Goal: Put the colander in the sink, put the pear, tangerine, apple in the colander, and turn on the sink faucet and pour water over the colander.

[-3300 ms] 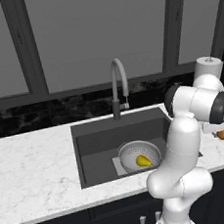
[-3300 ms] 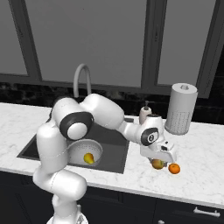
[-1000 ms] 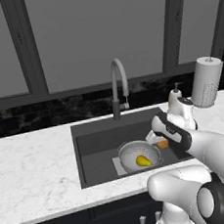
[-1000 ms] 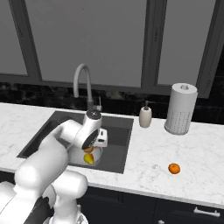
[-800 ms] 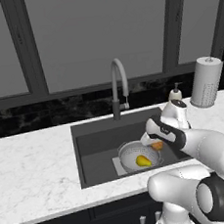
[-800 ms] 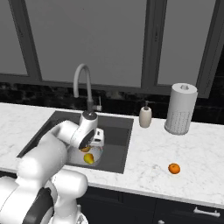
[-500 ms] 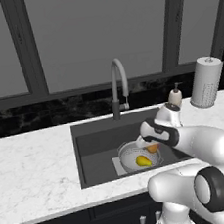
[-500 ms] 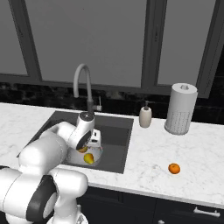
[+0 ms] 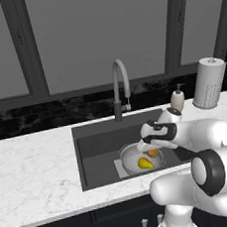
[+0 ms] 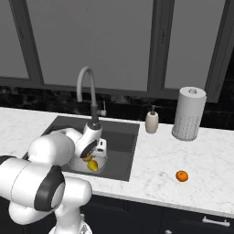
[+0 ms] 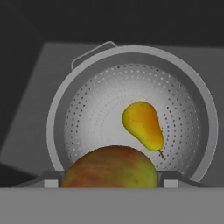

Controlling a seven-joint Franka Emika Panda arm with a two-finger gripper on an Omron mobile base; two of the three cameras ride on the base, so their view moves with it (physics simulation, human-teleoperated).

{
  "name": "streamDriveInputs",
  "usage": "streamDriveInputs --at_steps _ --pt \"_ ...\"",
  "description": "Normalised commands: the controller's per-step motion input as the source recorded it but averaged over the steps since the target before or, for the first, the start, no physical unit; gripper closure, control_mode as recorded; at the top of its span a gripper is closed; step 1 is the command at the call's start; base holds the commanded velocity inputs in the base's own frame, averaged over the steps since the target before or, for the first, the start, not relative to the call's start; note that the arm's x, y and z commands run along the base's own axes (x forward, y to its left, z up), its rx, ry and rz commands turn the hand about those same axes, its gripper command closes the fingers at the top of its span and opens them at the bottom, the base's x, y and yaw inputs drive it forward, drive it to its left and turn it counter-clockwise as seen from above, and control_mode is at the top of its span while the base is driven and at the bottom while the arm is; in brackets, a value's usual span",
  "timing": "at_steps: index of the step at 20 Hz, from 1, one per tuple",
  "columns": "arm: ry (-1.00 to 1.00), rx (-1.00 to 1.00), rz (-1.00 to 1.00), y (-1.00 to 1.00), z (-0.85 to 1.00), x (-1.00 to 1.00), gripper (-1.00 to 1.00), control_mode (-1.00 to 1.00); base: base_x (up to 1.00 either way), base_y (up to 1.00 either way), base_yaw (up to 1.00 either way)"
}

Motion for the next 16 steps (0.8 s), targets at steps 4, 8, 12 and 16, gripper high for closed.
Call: streamDriveInputs --at_steps 4,8,12,16 --pt "0.0 0.04 0.0 0.09 -0.18 0.0 1.0 -1.0 0.0 0.0 0.0" --pt "0.0 0.02 0.0 0.14 -0.13 0.0 1.0 -1.0 0.0 0.0 0.0" --pt "0.02 0.0 0.0 0.13 -0.09 0.0 1.0 -1.0 0.0 0.0 0.0" --pt "0.05 0.0 0.0 0.02 -0.17 0.0 1.0 -1.0 0.0 0.0 0.0"
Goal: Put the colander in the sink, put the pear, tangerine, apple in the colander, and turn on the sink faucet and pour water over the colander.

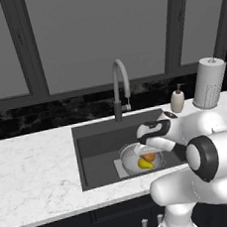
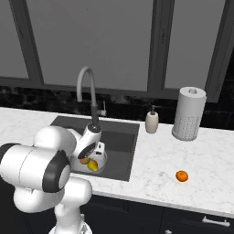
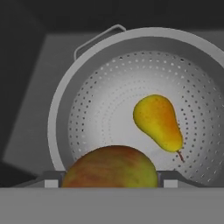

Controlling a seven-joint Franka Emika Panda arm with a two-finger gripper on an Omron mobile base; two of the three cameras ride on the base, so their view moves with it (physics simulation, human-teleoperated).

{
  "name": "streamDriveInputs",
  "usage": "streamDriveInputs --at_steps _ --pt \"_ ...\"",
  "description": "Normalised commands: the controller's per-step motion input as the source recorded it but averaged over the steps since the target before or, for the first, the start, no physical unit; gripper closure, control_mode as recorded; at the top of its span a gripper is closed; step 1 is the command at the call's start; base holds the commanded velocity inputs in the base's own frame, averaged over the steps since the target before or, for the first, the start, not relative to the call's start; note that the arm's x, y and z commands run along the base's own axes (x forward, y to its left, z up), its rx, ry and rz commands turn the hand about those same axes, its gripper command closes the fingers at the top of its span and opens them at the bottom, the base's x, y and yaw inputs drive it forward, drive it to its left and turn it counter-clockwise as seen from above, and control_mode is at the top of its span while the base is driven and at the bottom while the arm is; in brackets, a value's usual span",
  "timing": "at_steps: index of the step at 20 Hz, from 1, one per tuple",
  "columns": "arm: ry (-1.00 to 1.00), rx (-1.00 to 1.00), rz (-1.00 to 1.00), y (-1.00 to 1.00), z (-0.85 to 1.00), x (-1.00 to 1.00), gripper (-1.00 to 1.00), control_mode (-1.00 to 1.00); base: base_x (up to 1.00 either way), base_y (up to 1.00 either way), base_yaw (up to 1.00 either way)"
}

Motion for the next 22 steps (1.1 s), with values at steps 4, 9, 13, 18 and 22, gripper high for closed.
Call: streamDriveInputs --at_steps 4,9,13,18,22 --pt "0.03 0.0 0.0 0.03 -0.15 0.0 -1.0 -1.0 0.0 0.0 0.0" --pt "0.0 0.0 0.0 0.0 0.0 0.0 -1.0 -1.0 0.0 0.0 0.0" --pt "0.0 -0.01 0.0 -0.02 0.11 0.0 -1.0 -1.0 0.0 0.0 0.0" --pt "0.0 -0.01 0.0 -0.05 0.21 0.0 -1.0 -1.0 0.0 0.0 0.0" --pt "0.0 0.0 0.0 -0.33 0.7 -0.15 -1.0 -1.0 0.0 0.0 0.0"
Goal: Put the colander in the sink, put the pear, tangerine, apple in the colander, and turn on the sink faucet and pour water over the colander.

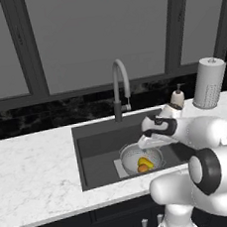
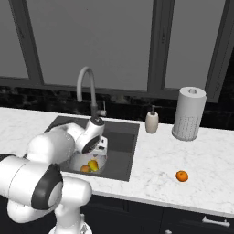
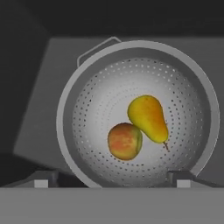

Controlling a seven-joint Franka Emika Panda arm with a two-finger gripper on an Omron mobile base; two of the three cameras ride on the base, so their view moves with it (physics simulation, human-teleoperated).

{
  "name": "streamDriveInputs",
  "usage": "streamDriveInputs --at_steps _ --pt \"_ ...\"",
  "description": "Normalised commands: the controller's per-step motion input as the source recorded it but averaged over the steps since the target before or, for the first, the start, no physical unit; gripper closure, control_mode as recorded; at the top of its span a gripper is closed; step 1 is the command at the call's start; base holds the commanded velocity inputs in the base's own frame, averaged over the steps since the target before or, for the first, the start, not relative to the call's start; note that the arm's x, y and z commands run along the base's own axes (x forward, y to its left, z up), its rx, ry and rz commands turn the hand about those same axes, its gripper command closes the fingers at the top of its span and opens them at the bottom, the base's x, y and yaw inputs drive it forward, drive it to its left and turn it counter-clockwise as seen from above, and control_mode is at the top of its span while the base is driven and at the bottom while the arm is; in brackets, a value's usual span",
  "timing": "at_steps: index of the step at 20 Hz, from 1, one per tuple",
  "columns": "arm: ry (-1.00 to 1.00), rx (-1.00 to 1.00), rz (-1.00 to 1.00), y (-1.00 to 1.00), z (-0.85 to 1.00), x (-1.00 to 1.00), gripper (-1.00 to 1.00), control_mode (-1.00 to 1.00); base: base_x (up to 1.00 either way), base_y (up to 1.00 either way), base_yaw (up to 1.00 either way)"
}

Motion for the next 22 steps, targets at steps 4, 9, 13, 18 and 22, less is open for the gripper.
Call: streamDriveInputs --at_steps 4,9,13,18,22 --pt "0.01 -0.01 0.0 -0.6 0.76 -0.4 -1.0 -1.0 0.0 0.0 0.0" --pt "0.01 -0.02 0.0 -0.7 0.65 -0.61 -1.0 -1.0 0.0 0.0 0.0" --pt "0.13 -0.06 0.0 -0.72 0.42 -0.66 -1.0 -1.0 0.0 0.0 0.0" --pt "0.13 -0.05 -0.06 -0.78 0.31 -0.62 -1.0 -1.0 0.0 0.0 0.0" --pt "0.16 -0.07 -0.06 -0.78 0.05 -0.41 -1.0 -1.0 0.0 0.0 0.0"
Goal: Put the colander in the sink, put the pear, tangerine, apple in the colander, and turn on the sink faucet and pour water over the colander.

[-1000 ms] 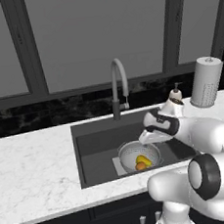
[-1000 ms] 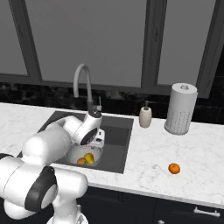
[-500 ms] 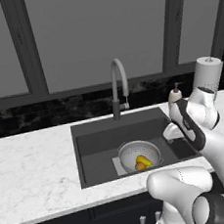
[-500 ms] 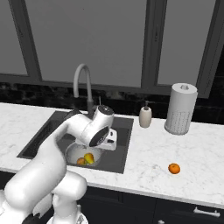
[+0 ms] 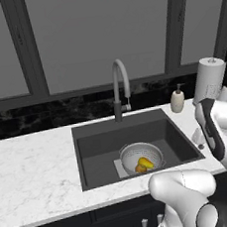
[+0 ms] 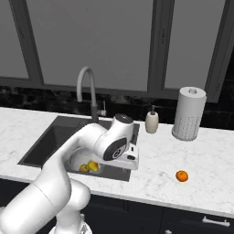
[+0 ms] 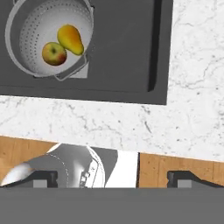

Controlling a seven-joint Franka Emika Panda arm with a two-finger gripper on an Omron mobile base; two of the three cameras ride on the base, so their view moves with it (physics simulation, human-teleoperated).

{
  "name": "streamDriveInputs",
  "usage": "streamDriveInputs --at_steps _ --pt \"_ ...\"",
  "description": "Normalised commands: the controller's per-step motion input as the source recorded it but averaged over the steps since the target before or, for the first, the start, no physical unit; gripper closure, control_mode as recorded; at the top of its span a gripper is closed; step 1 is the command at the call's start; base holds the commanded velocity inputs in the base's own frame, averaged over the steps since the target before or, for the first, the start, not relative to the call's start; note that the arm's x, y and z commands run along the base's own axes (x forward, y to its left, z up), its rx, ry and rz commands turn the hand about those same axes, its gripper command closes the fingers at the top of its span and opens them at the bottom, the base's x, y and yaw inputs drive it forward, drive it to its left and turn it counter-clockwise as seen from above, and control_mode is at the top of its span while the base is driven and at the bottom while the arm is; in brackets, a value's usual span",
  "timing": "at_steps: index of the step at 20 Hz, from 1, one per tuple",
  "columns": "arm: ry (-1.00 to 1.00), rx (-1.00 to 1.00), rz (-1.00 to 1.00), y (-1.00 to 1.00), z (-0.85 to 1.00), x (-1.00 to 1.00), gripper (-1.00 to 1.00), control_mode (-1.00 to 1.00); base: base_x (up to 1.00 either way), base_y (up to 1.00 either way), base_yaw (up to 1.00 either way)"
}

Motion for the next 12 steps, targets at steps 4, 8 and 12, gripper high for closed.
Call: streamDriveInputs --at_steps 4,8,12 --pt "0.07 -0.12 -0.07 -0.59 -0.12 -0.41 -1.0 -1.0 0.0 0.0 0.0" --pt "0.0 -0.04 -0.03 -0.72 -0.08 -0.11 -1.0 -1.0 0.0 0.0 0.0" --pt "0.01 0.0 -0.12 -0.85 0.0 0.07 -1.0 -1.0 0.0 0.0 0.0"
